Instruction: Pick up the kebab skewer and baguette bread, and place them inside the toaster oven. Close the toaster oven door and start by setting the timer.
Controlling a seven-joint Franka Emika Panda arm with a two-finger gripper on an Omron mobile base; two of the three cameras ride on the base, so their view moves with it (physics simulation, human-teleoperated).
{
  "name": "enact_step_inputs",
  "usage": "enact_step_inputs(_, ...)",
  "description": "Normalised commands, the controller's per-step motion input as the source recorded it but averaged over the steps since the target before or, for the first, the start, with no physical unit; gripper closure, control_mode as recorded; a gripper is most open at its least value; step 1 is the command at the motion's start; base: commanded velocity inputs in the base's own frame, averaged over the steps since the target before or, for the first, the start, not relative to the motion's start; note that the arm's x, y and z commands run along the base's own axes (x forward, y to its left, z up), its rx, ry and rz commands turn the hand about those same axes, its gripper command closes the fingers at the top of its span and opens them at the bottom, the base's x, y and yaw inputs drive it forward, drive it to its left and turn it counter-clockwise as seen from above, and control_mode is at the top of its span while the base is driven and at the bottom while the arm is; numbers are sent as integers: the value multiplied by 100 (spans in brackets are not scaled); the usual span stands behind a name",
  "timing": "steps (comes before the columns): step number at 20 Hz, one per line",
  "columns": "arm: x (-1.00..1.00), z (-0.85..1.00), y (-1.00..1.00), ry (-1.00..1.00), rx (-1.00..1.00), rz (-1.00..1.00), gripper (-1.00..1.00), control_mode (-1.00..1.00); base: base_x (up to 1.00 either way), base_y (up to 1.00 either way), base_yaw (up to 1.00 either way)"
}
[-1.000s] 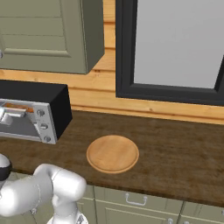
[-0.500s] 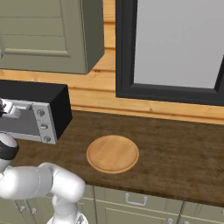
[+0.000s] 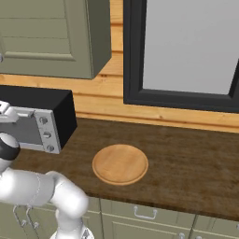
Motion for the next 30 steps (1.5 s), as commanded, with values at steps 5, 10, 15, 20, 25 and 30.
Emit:
enact_step_inputs(5,-18,0,-1,0,-3,0,-100,-100,0,0,0)
enact_step_inputs(10,-57,-9,-5,0,-1,0,-100,-100,0,0,0)
enact_step_inputs(15,-67,-38,-42,0,0,0,-100,-100,0,0,0)
enact_step_inputs(20,-21,-34,-64,-2,0,0,-100,-100,0,0,0)
enact_step_inputs(25,-35,-2,-61,-5,0,3,-100,-100,0,0,0)
enact_step_inputs(30,-84,0,-43,-12,-4,22,-100,-100,0,0,0)
